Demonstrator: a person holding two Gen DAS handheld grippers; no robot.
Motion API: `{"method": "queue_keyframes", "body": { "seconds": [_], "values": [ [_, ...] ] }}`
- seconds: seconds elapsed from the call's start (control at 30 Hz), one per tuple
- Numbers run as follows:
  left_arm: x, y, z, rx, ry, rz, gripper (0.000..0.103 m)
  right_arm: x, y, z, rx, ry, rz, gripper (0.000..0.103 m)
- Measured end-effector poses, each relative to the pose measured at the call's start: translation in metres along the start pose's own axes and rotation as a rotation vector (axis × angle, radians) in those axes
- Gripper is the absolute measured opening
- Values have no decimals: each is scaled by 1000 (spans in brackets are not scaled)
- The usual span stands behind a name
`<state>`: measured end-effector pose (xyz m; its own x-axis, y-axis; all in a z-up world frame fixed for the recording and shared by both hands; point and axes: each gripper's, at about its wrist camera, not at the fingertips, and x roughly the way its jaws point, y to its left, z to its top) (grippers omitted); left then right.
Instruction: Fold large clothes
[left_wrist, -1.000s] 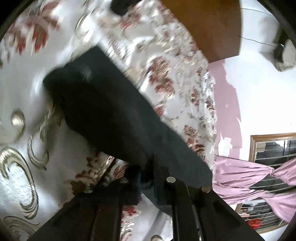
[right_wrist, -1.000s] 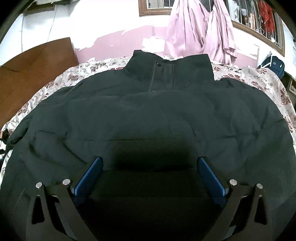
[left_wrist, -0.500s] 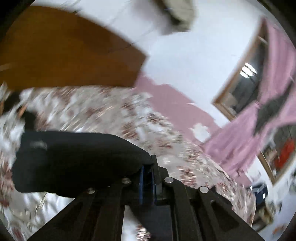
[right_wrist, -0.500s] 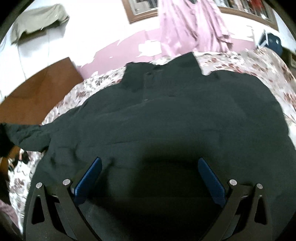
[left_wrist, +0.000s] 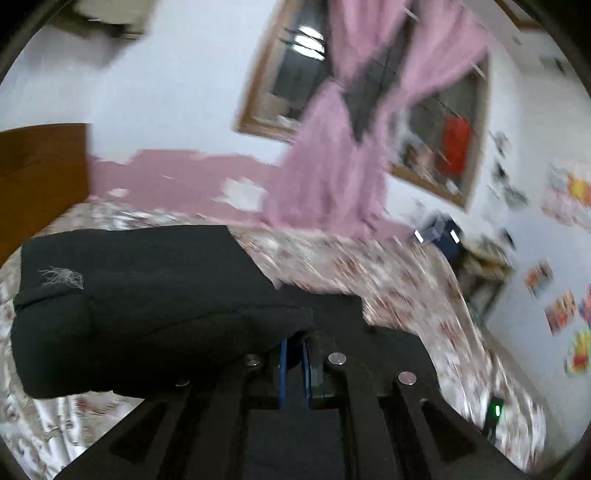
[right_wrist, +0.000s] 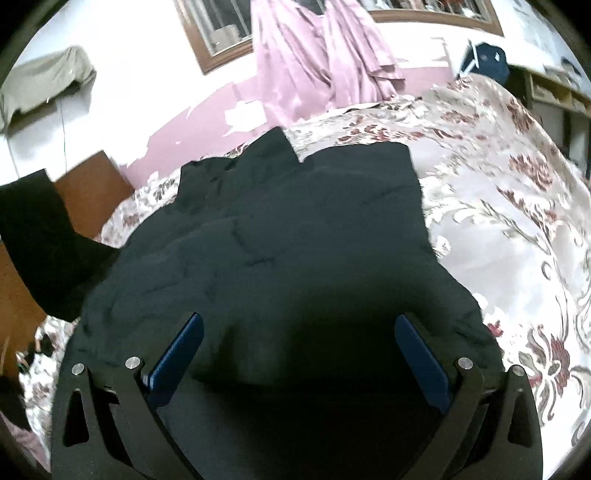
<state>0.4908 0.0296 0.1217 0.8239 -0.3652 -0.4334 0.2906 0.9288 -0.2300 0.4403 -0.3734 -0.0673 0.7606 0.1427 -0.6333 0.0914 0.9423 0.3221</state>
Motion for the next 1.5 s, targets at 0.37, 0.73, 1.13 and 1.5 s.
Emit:
{"method": "queue_keyframes", "body": {
  "seconds": [0.37,0.73,1.13,1.5],
  "values": [
    [79,-88,-108,318,460,-143,7,3,-18,-16,3,-13,55,102],
    [56,-94,-171,433,609,-267,68,9,-17,-25,-12,-8,46,102],
    [-6,-34,-183,189,568,-268,85,1,8,-29,-114,4,-37,102],
    [-31,88,-165,-137,453,116,86,-13,142,-51,-519,34,137,102]
  ]
}}
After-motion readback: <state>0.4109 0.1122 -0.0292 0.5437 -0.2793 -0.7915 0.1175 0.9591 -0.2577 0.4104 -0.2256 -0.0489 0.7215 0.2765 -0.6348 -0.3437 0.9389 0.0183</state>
